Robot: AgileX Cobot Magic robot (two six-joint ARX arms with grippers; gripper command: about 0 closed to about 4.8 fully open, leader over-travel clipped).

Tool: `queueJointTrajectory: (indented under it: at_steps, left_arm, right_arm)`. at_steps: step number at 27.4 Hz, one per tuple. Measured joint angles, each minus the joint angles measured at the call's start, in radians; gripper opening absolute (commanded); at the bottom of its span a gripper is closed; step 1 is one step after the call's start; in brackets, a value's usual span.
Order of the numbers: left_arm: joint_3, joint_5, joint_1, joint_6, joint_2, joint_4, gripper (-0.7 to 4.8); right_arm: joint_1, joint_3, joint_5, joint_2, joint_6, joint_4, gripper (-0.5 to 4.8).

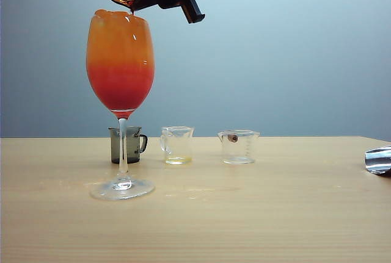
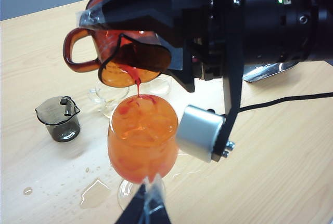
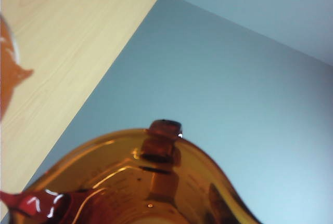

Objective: Pick up the fourth measuring cup from the left, pour the grenadine inside into the goblet, and finally put the measuring cup back in its original place.

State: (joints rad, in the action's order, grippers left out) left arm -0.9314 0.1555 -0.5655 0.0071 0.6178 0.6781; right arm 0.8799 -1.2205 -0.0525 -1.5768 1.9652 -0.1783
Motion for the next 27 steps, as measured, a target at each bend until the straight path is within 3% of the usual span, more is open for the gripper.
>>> queueJointTrajectory:
  at_steps: [27]
  left_arm:
    - [0.0,0.0,0.0,0.0,0.0,0.0,-0.05]
  right_arm:
    - [0.023,0.0,0.001,0.0,0.069,-0.018,0.3]
